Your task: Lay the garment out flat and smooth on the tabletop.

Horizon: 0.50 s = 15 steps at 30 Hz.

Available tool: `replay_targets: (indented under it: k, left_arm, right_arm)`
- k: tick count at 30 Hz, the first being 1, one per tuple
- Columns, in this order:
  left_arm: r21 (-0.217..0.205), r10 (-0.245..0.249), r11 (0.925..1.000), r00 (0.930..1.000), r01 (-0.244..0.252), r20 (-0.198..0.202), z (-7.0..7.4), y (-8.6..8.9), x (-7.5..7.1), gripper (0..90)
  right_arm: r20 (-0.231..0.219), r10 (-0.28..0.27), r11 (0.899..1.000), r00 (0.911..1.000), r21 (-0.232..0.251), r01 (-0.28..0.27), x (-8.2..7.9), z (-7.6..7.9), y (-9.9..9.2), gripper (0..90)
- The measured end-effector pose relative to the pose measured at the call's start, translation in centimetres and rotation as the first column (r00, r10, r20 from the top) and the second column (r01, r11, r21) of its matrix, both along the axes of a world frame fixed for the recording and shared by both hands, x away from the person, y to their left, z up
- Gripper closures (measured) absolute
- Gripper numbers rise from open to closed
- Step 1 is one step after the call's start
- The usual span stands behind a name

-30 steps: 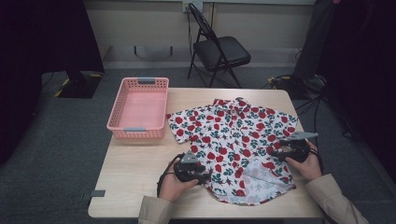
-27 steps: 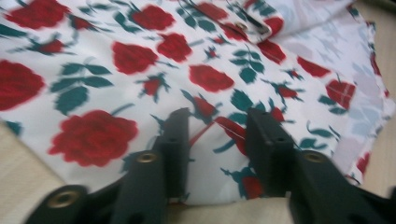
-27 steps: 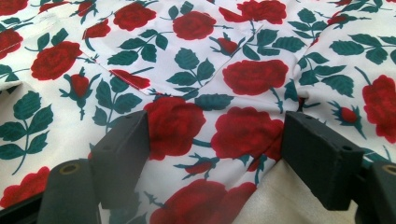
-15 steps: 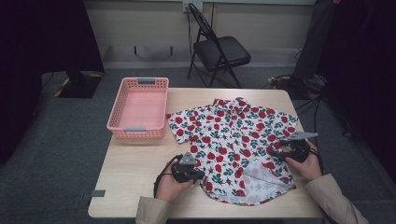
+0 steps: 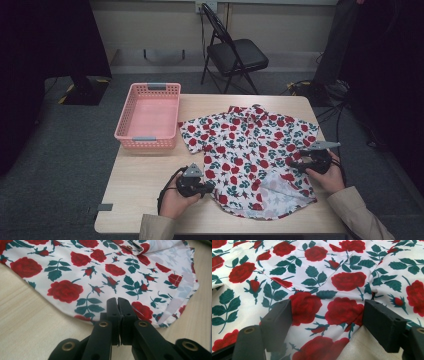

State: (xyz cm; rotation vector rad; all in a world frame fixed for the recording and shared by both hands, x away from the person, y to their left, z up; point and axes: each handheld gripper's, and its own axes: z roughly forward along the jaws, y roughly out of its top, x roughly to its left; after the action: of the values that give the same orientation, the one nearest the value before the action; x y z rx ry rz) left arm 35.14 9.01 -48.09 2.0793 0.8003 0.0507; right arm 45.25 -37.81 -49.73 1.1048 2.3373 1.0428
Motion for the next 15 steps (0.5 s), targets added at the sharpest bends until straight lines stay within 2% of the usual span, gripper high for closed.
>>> replay_targets:
  k: [3,7,8,9,10,11,15]
  left_arm:
    - [-0.001,0.009,1.0,0.9999,-0.009,0.005,0.2,0.6,-0.4,86.9]
    - [-0.027,0.032,0.9991,0.9994,-0.031,0.013,0.5,1.4,-0.6,76.8]
    - [-0.033,0.036,0.9988,0.9992,-0.036,0.014,0.6,1.4,-0.6,73.1]
    - [-0.05,0.054,0.9974,0.9981,-0.052,0.031,0.8,1.3,-0.5,66.5]
    - [-0.063,0.065,0.9961,0.9969,-0.062,0.044,1.0,1.2,-0.4,52.8]
    - [-0.072,0.071,0.9951,0.9964,-0.067,0.047,1.1,1.0,-0.2,46.6]
    - [-0.071,0.075,0.9951,0.9941,-0.069,0.079,1.7,0.4,0.2,33.6]
  right_arm:
    - [0.0,0.0,1.0,1.0,0.0,0.0,0.0,0.0,0.0,23.3]
    - [0.0,0.0,1.0,1.0,0.0,0.0,0.0,0.0,0.0,23.3]
    - [0.0,0.0,1.0,1.0,0.0,0.0,0.0,0.0,0.0,23.3]
    - [0.0,0.0,1.0,1.0,0.0,0.0,0.0,0.0,0.0,23.3]
    - [0.0,0.0,1.0,1.0,0.0,0.0,0.0,0.0,0.0,23.3]
    - [0.0,0.0,1.0,1.0,0.0,0.0,0.0,0.0,0.0,23.3]
    - [0.0,0.0,1.0,1.0,-0.001,0.0,0.0,0.0,0.0,23.3]
